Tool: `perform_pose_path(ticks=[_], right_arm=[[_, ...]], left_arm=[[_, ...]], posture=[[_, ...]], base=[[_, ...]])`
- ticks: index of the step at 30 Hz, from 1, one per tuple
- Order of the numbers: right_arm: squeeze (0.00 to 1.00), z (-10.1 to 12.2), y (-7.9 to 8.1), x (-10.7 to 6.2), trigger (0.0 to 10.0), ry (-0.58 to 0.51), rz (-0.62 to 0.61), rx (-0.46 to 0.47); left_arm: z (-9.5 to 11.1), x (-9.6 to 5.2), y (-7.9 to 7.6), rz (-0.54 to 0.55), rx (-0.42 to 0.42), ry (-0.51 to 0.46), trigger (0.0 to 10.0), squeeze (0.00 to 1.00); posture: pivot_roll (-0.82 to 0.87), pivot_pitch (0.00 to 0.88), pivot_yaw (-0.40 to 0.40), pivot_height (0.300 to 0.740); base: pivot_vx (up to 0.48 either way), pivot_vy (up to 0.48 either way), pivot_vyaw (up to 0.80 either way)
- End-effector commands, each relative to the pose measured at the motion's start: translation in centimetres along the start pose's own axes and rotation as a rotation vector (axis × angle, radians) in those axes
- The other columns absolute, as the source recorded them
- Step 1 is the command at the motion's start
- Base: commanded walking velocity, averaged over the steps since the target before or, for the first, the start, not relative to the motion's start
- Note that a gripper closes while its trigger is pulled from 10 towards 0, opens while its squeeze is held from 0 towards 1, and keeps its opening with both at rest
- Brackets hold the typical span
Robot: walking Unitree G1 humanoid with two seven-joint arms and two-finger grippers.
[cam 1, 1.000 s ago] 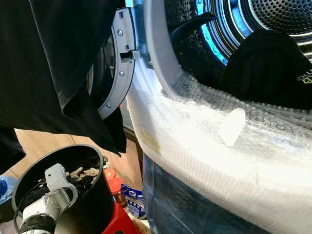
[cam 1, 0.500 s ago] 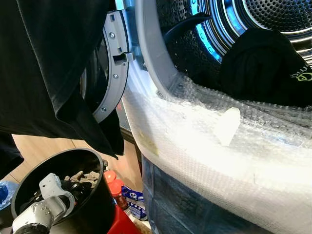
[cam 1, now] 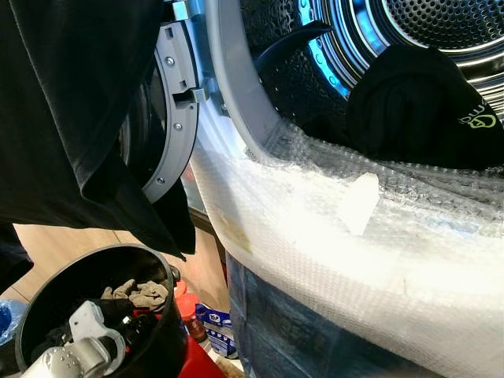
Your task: Clothes washing
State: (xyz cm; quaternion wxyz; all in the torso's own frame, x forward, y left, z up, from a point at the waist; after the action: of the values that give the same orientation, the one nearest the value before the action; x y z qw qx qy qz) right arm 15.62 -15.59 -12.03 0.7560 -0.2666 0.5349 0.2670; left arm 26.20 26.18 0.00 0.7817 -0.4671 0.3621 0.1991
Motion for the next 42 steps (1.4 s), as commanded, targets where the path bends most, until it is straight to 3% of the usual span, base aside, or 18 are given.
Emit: perform_pose_path(ticks=[1,4,5,7,8,16,23,42], right_arm=[[0.0,0.4,0.2,0.0,10.0,-0.007,0.008,0.002],[0.0,0.4,0.1,0.0,10.0,-0.005,0.014,-0.009],[0.0,0.4,0.0,0.0,10.0,-0.007,0.02,-0.019],[0.0,0.5,0.0,0.0,10.0,-0.008,0.022,-0.022],[0.0,0.7,-0.1,0.0,10.0,-0.012,0.025,-0.022],[0.0,2.0,-0.7,-0.1,10.0,-0.039,0.028,-0.008],[0.0,2.5,-0.9,-0.2,10.0,-0.037,0.049,-0.05],[0.0,3.5,-1.0,-0.3,10.0,-0.086,0.081,-0.073]], left_arm=[[-0.9,-0.1,1.3,0.056,-0.022,0.039,10.0,0.0],[-0.6,-0.4,1.3,0.057,-0.029,0.028,10.0,0.0],[0.0,-0.7,1.4,0.059,-0.037,0.008,5.5,0.0],[0.1,-0.8,1.4,0.062,-0.041,0.0,5.5,0.0],[0.3,-0.9,1.5,0.064,-0.043,-0.005,0.0,0.0],[0.1,-1.4,0.9,0.052,-0.037,-0.018,0.0,0.0],[-0.6,-1.5,1.1,0.057,-0.039,-0.009,0.0,0.0],[1.1,-2.3,0.6,0.029,-0.008,-0.089,0.0,0.0]], posture=[[0.07,0.0,0.114,0.74],[0.08,0.0,0.113,0.74],[0.08,0.0,0.112,0.74],[0.08,0.0,0.111,0.74],[0.08,0.0,0.111,0.74],[0.08,0.0,0.105,0.74],[0.08,0.0,0.097,0.74],[0.12,0.0,0.074,0.74]], base=[[0.0,0.0,0.0],[0.0,0.0,0.0],[0.0,0.0,0.0],[0.0,0.0,0.0],[0.0,0.0,0.0],[0.0,0.0,0.0],[0.0,0.0,0.0],[0.0,0.0,0.0]])
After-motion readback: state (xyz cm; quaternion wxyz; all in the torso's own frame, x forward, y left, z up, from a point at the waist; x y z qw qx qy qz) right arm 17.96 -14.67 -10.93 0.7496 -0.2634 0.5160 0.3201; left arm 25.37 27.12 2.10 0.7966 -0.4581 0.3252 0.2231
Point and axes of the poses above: a point about 5 cm out from each wrist's last joint towards the gripper, its own x axis pointing out of the wrist towards the gripper, its own z axis along the axis of the wrist's last joint, y = z × x, the point moved 2 cm from there along x, pointing out of the wrist towards the gripper, and after that the axes turned 12 degrees about -x, right-handed, at the moved point
